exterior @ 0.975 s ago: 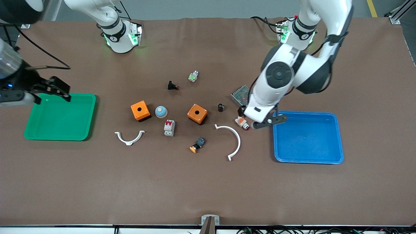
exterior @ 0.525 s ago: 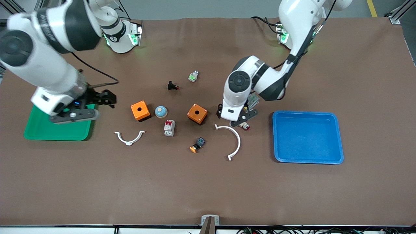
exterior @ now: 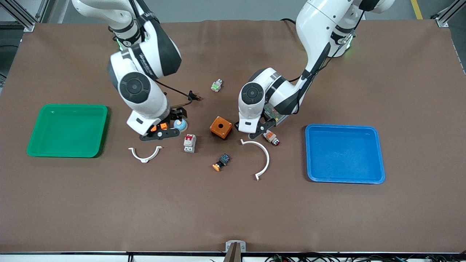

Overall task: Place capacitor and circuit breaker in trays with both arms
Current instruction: 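Grasp the capacitor with the left gripper while the right gripper reaches the breaker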

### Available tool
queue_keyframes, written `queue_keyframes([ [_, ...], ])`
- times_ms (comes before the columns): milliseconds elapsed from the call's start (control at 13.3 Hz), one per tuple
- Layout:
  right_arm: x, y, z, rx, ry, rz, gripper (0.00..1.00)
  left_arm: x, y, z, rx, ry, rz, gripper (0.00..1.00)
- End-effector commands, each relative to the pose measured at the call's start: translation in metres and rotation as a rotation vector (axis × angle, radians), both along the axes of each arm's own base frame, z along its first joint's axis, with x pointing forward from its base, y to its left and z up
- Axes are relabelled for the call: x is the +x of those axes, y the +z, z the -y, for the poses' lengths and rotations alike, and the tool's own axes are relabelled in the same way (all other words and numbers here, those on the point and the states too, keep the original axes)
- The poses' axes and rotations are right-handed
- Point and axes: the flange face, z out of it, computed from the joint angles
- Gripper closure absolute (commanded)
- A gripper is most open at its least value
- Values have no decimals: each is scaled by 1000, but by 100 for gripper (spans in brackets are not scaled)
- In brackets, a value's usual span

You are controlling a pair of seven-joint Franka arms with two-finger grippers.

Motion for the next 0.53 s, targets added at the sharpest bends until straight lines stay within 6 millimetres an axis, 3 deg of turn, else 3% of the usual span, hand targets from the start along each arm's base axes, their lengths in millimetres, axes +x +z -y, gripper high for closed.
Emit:
queue_keyframes([
  [0,-8,-34,-5,44,-61,16,0,-14,-12,5,-6,16,20,29],
  [300,-7,-100,-11,52,-114,52,0,-16,-17,4,2,16,12,36],
  [450,-10,-117,-22,44,-144,69,0,-22,-21,4,9,21,2,38],
])
